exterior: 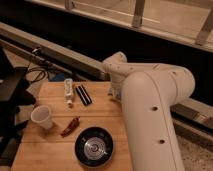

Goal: Wipe the white sponge on the table

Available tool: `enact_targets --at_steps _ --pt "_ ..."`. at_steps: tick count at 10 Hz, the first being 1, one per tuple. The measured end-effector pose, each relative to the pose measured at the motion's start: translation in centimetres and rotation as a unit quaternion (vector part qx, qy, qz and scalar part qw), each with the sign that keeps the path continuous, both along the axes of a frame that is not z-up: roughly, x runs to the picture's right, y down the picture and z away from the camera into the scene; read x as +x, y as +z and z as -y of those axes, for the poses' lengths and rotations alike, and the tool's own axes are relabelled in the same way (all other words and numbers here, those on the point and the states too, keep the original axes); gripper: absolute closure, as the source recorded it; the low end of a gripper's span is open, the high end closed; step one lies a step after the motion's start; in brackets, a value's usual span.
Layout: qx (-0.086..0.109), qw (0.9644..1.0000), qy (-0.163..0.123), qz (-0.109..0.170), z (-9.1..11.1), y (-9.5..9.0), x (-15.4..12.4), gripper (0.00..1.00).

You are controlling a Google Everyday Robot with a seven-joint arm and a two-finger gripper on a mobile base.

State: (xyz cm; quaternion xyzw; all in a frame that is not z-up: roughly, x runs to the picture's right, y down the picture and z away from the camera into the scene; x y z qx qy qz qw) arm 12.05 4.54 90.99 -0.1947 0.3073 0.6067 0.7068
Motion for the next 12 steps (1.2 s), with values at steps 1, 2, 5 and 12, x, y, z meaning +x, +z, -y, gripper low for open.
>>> enact_targets --at_steps 1,2,5,12 --pt "-0.006 0.9999 0.006 -0.008 -0.3 0.2 0.7 1.0" --pt "-0.016 0.9993 0.017 -0.028 -1.0 0.7 3.0 1.0" --pt "-0.043 0.9945 0.053 -0.08 -3.2 1.0 10.9 1.0" --pt "-0.087 0.9929 0.048 -0.066 -6.7 -2.6 15.4 1.0"
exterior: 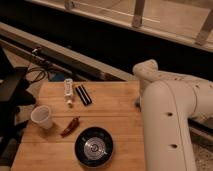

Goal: Wipe the white sponge on the table

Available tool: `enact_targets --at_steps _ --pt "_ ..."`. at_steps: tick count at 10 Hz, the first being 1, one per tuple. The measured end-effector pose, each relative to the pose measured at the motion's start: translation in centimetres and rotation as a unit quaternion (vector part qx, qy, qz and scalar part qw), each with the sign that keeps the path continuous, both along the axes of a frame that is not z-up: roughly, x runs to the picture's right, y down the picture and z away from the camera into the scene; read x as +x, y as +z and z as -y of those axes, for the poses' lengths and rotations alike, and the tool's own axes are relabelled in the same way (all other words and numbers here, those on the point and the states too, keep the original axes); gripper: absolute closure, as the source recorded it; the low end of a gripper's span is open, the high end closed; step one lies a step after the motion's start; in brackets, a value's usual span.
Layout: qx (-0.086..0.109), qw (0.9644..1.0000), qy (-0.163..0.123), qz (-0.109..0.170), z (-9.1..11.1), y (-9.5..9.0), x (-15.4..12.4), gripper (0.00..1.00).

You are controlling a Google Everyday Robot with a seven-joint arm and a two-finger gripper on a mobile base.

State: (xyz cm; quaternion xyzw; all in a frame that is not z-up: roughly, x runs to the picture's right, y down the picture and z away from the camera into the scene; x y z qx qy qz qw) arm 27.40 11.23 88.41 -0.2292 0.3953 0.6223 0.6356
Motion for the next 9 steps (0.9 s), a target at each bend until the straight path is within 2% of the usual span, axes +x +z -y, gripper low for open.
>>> enact_targets --at_steps 2,3,5,6,7,8,9 --pt "-0.017 0.9993 -0.016 0.028 -0.8 -1.1 -2.9 1.0" --pt "-0.029 0.9979 -0.029 0.049 -1.4 -1.6 -5.4 1.0" --pt "-0.05 0.993 -0.053 0.093 -2.3 -2.5 -10.2 1.0" --pt "-0.059 0.9889 -0.065 0.119 -2.7 -3.0 -12.6 1.0" --pt "-0.066 0.9824 -0.083 0.154 -2.8 -3.6 -15.6 1.0" --pt "-0.067 0.9775 -0.096 0.176 -2.7 -4.0 -17.6 1.0" --pt "-0.058 0.9707 -0.111 0.205 -2.3 -4.1 -20.7 1.0"
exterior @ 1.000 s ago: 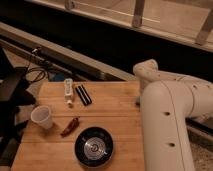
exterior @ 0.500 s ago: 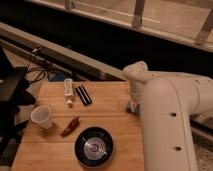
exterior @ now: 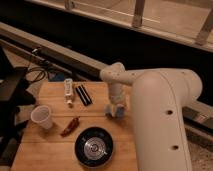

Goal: Wipe the white sponge on the table

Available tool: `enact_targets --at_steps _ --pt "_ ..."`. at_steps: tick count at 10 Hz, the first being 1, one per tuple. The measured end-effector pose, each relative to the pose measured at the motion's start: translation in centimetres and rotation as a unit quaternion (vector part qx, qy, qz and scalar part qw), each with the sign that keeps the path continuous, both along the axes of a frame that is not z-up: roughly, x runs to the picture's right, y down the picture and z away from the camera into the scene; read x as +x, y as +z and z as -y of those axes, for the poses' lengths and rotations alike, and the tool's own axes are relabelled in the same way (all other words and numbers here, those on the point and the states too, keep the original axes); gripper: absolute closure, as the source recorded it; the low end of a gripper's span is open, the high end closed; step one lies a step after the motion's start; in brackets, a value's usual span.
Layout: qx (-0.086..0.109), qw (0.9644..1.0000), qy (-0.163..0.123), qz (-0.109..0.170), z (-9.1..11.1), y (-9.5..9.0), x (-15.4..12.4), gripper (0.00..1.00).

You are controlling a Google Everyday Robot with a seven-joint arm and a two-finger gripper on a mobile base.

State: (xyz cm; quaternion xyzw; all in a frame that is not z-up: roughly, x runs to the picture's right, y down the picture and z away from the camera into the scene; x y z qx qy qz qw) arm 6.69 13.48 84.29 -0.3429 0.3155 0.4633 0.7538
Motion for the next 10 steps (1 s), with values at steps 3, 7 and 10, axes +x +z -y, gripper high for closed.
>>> enact_targets --at_steps 3,7,10 --pt "0.038 0.9988 -0.008 0.029 2.2 1.6 -4.2 1.0" --pt "0.094 0.9951 0.024 -0.019 4.6 5.9 -3.4 1.0" --pt "0.116 0.9891 0.048 -0.077 5.2 8.6 2.7 1.0"
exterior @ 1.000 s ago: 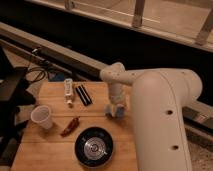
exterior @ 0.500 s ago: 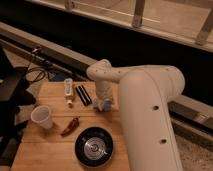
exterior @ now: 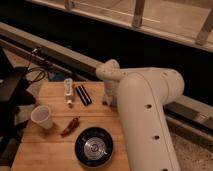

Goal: Wipe the white sponge on the table

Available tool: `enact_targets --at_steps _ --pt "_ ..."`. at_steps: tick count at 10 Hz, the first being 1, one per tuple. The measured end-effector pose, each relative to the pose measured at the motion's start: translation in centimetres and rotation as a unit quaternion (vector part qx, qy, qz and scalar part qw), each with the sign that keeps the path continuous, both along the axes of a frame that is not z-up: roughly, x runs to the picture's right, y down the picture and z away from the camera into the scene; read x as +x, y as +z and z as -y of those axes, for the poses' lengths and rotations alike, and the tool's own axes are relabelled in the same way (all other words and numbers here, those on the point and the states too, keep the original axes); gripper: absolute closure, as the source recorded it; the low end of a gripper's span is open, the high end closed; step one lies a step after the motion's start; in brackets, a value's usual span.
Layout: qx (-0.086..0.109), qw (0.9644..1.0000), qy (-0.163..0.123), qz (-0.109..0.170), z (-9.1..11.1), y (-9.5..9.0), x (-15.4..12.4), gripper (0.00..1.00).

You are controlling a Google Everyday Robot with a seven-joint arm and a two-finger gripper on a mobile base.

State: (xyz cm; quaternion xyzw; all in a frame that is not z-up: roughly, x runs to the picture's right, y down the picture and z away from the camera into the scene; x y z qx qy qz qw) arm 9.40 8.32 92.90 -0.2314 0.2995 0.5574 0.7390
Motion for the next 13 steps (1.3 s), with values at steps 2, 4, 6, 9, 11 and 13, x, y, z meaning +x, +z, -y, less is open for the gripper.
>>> enact_targets --at_steps 2,4,6,9,11,13 --pt "0.007 0.9988 0.021 -0.045 -0.3 1.0 5.6 1.0" --pt "0.006 0.9961 0.033 -0.081 -0.8 1.1 10.0 1.0" --pt "0.005 0.9962 0.032 -0.081 -0.8 1.0 9.9 1.0" --pt "-0.007 0.9964 0.027 -0.08 -1.1 -0.3 9.4 1.0" --pt "-0.03 0.9972 0.004 -0.069 -1.7 -4.2 7.8 1.0" --pt "-0.05 0.9973 -0.014 -0.051 -1.6 -8.2 5.4 1.0"
